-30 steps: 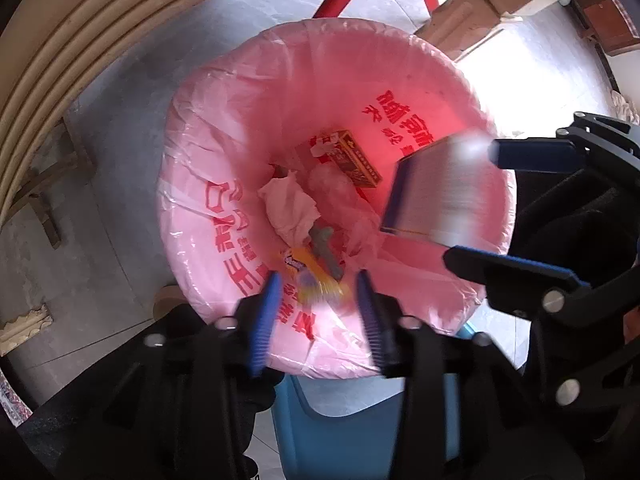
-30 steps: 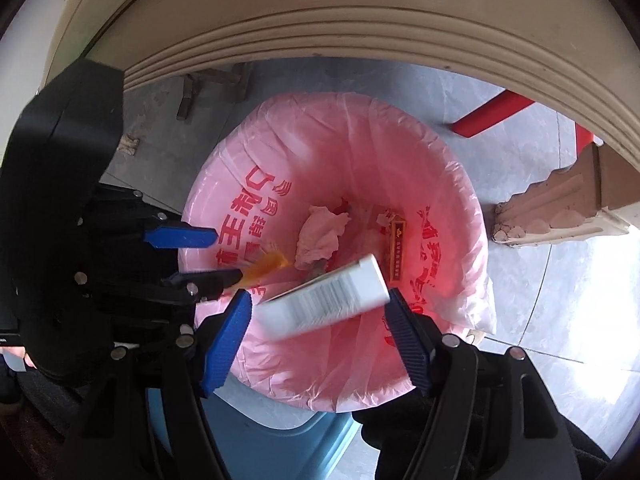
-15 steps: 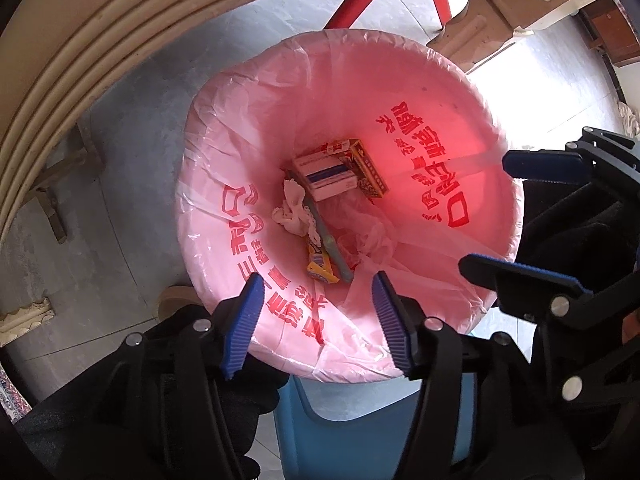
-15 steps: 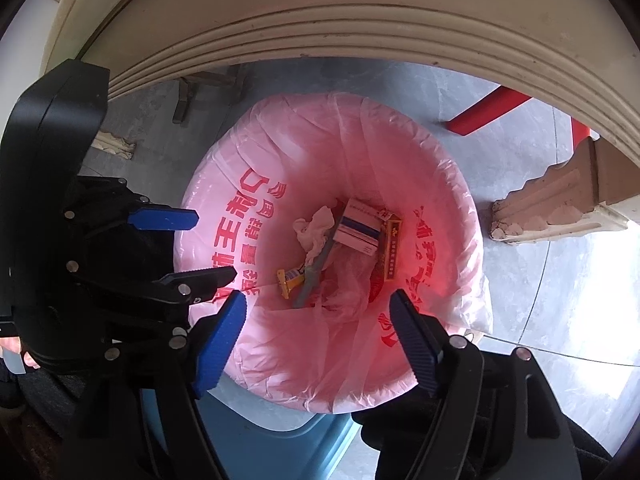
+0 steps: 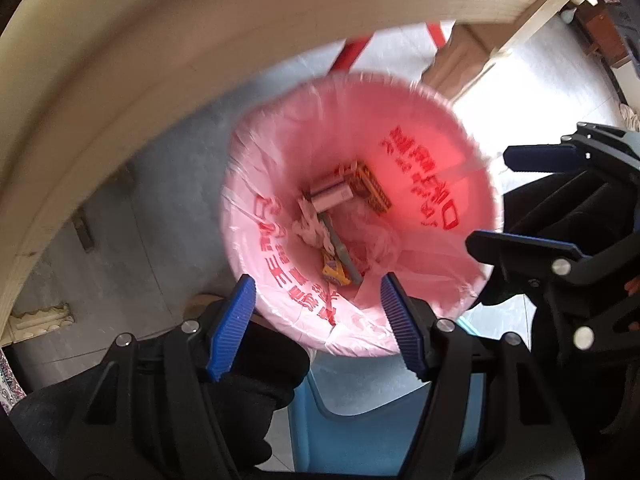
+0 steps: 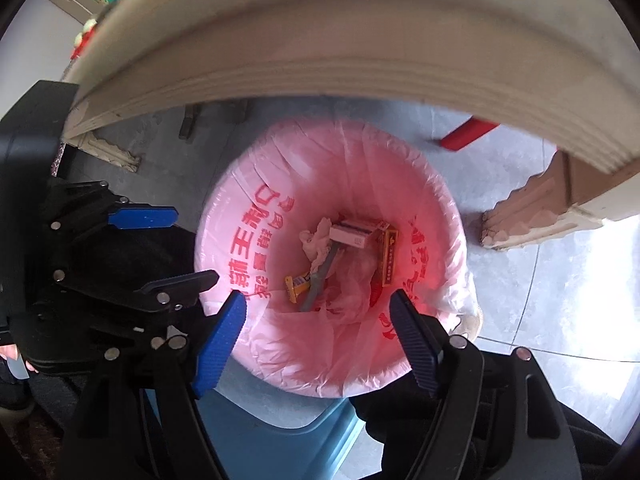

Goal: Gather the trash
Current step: 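Raise both tools back over the table toward the remaining boxes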

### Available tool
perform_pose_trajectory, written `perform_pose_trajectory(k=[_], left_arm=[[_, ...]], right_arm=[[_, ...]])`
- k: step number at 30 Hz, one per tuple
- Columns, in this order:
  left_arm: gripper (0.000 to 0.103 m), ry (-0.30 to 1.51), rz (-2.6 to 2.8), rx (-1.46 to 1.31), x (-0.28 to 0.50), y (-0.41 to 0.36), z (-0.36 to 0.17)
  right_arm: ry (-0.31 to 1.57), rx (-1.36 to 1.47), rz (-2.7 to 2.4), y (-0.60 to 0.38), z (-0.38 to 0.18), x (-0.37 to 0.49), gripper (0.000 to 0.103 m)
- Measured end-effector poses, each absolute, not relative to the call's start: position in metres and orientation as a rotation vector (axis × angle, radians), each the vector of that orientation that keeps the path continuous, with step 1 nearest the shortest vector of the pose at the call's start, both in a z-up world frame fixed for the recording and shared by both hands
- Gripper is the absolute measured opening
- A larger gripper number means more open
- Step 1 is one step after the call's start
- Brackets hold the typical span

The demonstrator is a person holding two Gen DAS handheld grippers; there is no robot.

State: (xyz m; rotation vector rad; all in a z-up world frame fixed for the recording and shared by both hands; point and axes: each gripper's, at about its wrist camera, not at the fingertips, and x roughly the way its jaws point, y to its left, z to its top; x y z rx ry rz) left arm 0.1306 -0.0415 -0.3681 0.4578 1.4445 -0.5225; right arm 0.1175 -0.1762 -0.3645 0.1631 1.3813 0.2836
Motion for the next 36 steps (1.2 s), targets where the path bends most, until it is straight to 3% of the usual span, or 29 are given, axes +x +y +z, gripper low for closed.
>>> perform_pose_trajectory(k=[10,14,19,28,36], left_arm=[[0.070,1.183,-0.502,0.452,0.123,-0.028,-0.246],[0.074,1.102,-0.495,0.426,0.128,-0.019,-0.198],[0.076,1.016,-0.479,0.405,0.142,-0.004,-0.144],[0.076,0.962,-0.460,0.397,0.189,0.012,-0.096],[0.077,0.996,-0.500,0.444,0.234,0.003,-0.090]], right_arm=[[1.175,0.120,0.316,-0.164,-0.256,0.109,0.073],[1.077,0.100,0.329,-0.161,-0.203,0.110,0.080],[0.965,0.066,0.349,-0.153,-0.149,0.113,0.080],[0.867,0.058,0.366,-0.146,-0.103,0.131,0.080],[0.861,0.073,0.359,-0.150,-0.095,0.160,0.080]])
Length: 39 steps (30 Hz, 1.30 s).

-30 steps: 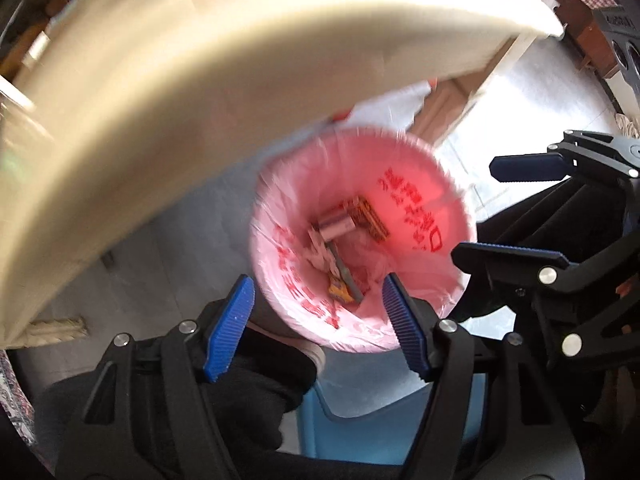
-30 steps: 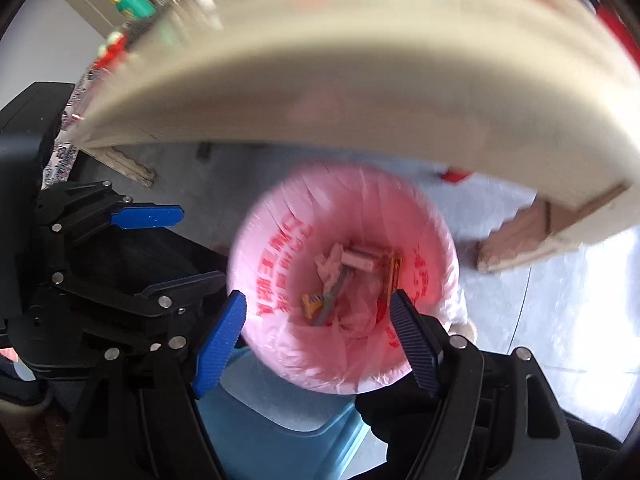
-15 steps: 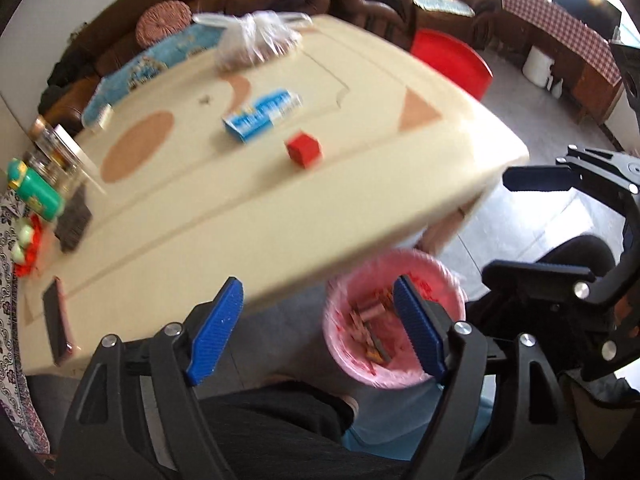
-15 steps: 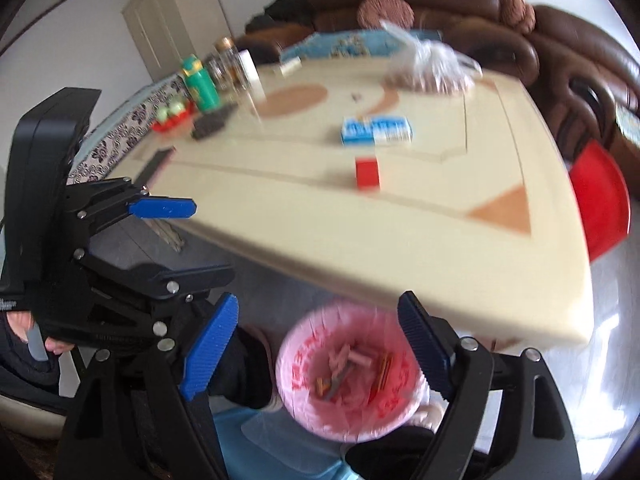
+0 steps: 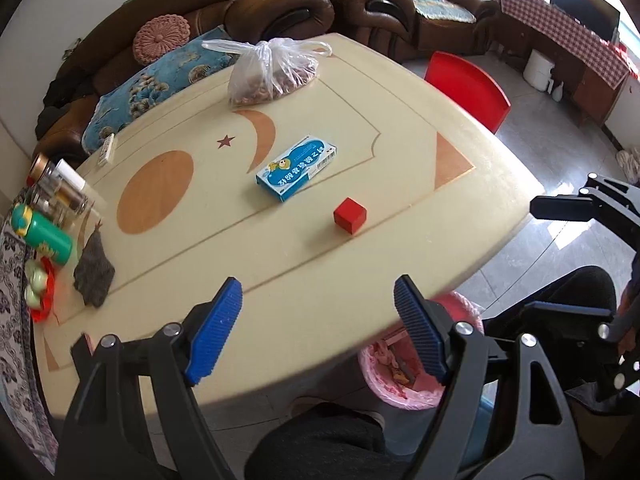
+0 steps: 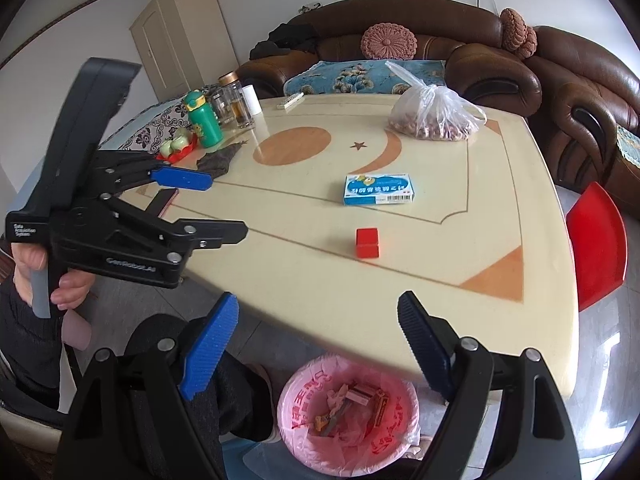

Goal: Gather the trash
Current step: 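Raise both tools back over the table toward the remaining boxes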

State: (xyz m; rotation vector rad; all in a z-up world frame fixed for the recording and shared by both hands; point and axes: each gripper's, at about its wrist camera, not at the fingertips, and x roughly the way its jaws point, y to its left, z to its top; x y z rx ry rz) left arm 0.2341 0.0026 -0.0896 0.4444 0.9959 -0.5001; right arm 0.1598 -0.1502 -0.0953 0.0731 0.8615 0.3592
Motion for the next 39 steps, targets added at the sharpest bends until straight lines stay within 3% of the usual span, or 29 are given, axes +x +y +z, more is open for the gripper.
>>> perform_pose_trajectory(k=[29,39], left_arm=[[0.077,1.171,-0.671,0.507,0.381,-0.037,-0.171],[0.077,1.158,-0.715,0.579,0.417,-0.056,-0.193]], right_arm=[[0.976,0.145,0.367,-0.159,-0.168,0.267,0.080],[1.008,0.144,0.388,-0.151,-0.198,0.298,0.080]])
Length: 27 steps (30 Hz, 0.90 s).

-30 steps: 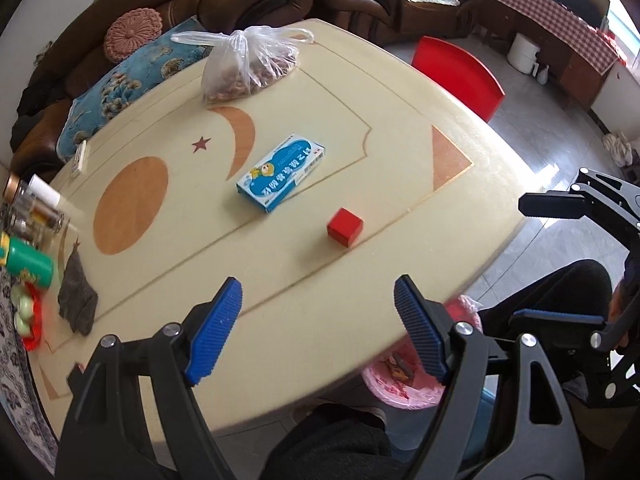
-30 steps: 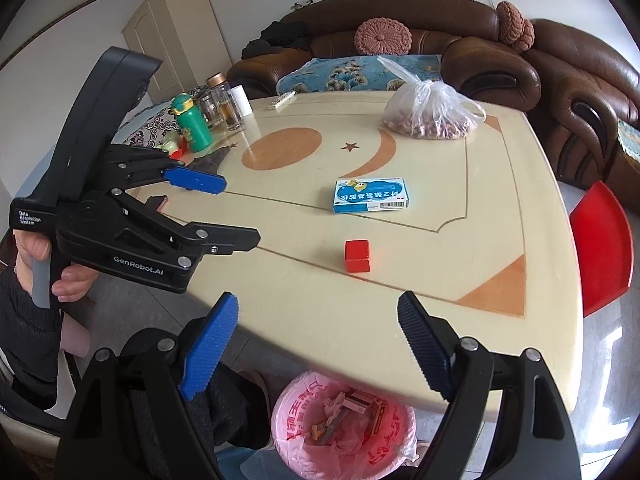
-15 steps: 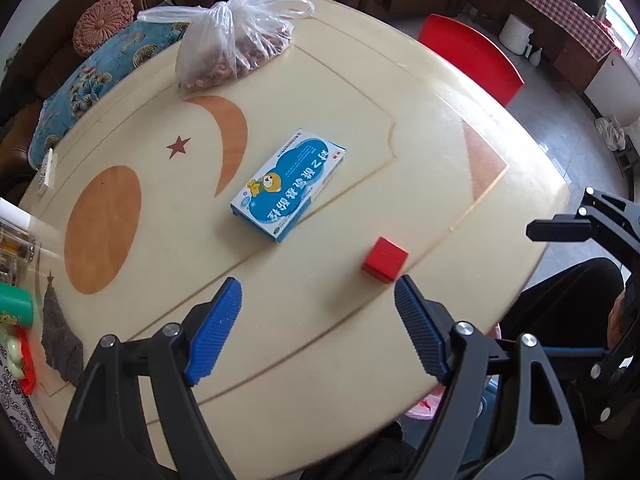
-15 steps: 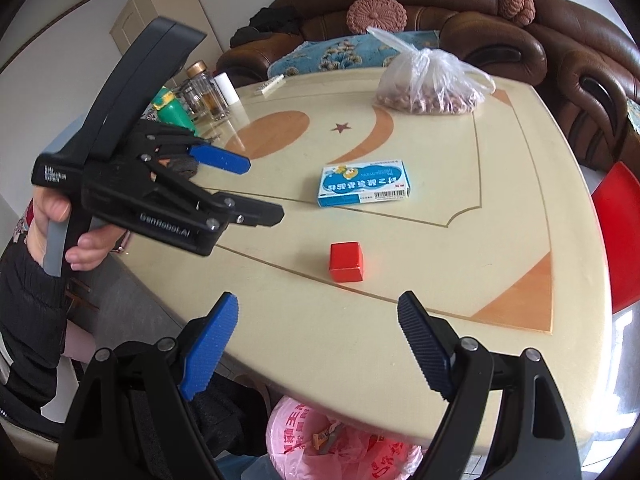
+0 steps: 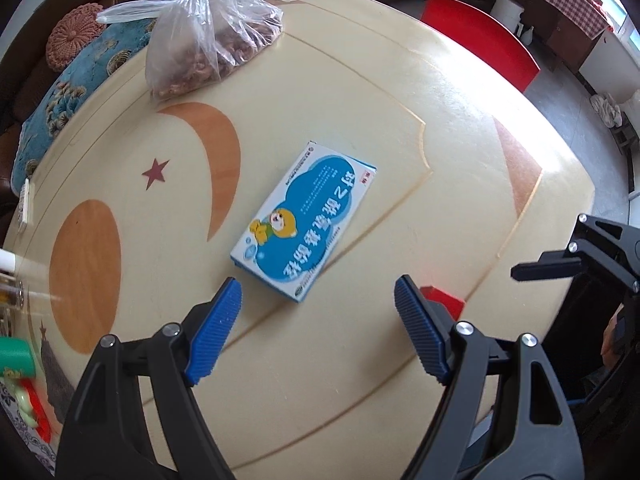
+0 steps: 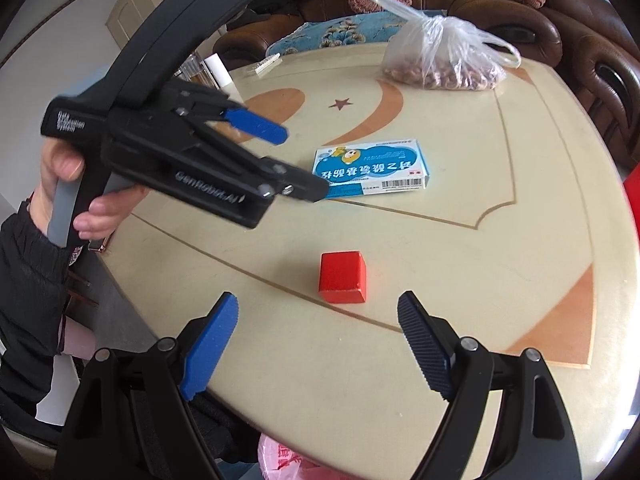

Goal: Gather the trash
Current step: 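Raise both tools back over the table toward the remaining boxes, then grasp the blue medicine box with the left tool while the right tool grasps the red cube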

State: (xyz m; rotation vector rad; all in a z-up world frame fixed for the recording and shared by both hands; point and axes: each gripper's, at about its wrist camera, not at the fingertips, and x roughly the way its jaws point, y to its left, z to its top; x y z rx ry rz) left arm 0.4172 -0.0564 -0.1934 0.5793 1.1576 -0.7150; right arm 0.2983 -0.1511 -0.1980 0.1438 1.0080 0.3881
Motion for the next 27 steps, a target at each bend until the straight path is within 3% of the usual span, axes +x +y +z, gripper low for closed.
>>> perform_pose_trajectory(k=[14,18,27], left_arm=[[0.077,1.199,-0.794,0.642,0.451,-0.082,-0.231],[0.082,1.193,-0.809,0.629,0.454,-0.082,-0.233],[0.082,1.224,-0.800,0.639,0.469,-0.083,-0.248]], right_arm=[[1.021,0.154,0.404,-0.145,-0.227,0.328,0.080],[1.025,0.130,0.412,-0.140,-0.232,0.331,0.070],[1.027,0.128,0.414,-0.137,-0.243,0.334,0.070]])
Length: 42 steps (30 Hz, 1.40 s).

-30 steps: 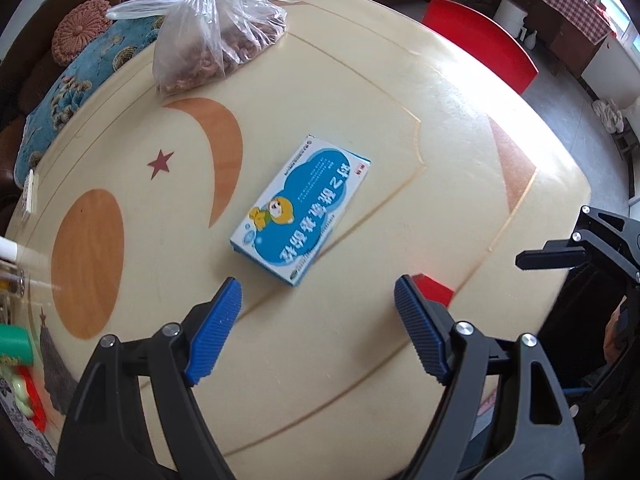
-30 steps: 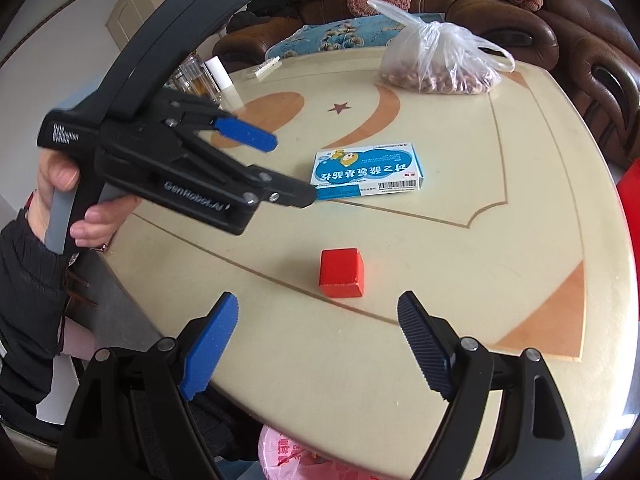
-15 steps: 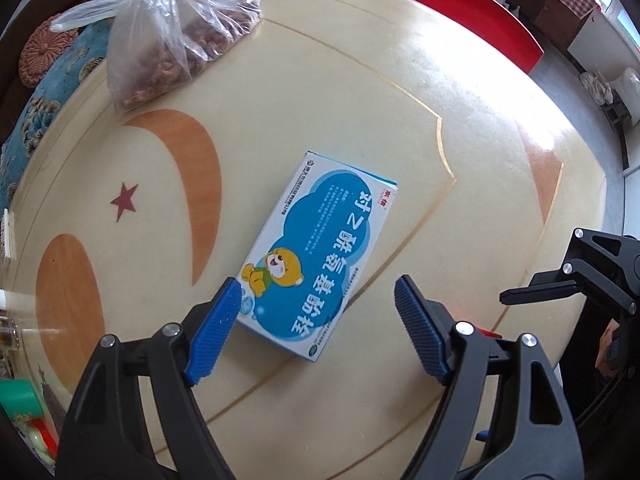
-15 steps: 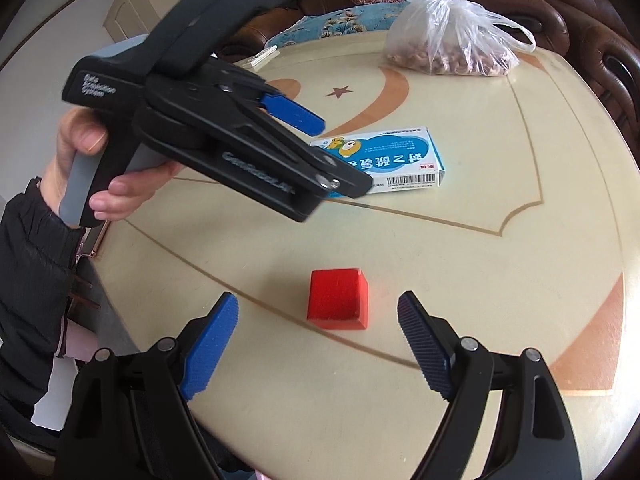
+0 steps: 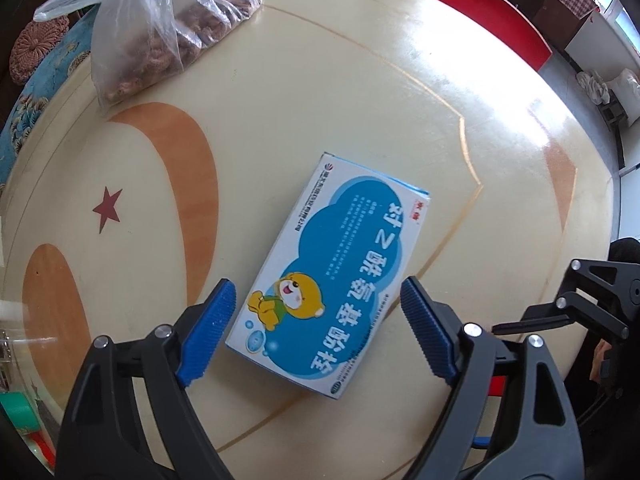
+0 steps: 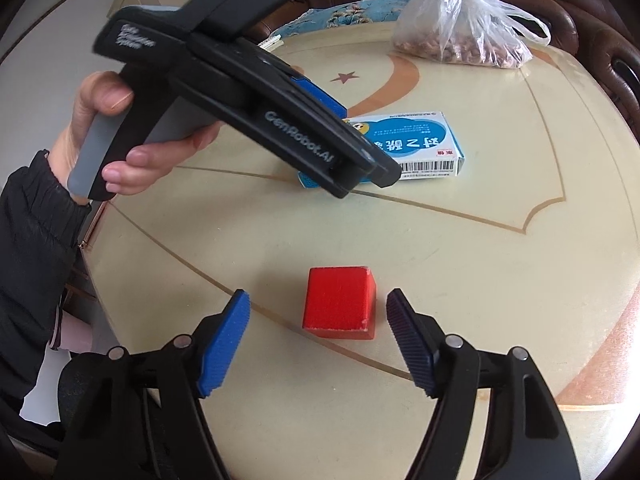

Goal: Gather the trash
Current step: 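Grasp the blue medicine box with the left tool while the right tool grasps the red cube, then lift the medicine box with the left tool while the right tool carries the red cube to the bin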

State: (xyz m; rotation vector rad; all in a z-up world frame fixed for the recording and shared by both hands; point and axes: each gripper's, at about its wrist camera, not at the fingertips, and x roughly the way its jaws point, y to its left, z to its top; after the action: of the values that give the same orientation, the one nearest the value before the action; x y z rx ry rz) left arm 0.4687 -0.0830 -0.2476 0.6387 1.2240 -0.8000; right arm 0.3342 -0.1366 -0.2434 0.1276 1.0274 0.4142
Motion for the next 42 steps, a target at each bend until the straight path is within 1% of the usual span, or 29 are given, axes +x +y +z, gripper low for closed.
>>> perform_pose_trajectory(k=[3,6,7,12,14,17,21,29,42], left_arm=[[0.084,1.229,-0.799,0.641,0.473,-0.085,-0.254],[0.084,1.218,-0.810,0.651,0.470,-0.088,-0.254],[0.084,1.213,-0.815,0.654,0.468,-0.088,-0.254],[0.084,1.196,-0.817,0.648,0.463,-0.088,-0.254],[0.083,1.194,-0.815,0.643,0.461,-0.087,-0.254],[0.079,1.189,-0.816,0.642,0.456,-0.085,-0.253],[0.069,1.184,-0.814,0.638,0.452,-0.084,-0.249],[0.068,1.172,-0.781,0.623,0.447,-0.084,-0.245],[0.066,1.140,-0.738,0.600,0.445,-0.081,-0.229]], right_arm=[[1.019,0.119,0.411,-0.136,-0.244,0.335,0.069],[1.011,0.115,0.406,-0.135,-0.243,0.333,0.063],[1.007,0.112,0.405,-0.135,-0.243,0.333,0.059],[0.998,0.122,0.402,-0.139,-0.242,0.334,0.052],[0.994,0.126,0.391,-0.141,-0.242,0.334,0.042],[0.991,0.119,0.379,-0.143,-0.242,0.333,0.037],[0.991,0.109,0.375,-0.142,-0.241,0.334,0.035],[0.990,0.099,0.370,-0.141,-0.240,0.331,0.033],[0.988,0.096,0.329,-0.145,-0.239,0.327,0.033]])
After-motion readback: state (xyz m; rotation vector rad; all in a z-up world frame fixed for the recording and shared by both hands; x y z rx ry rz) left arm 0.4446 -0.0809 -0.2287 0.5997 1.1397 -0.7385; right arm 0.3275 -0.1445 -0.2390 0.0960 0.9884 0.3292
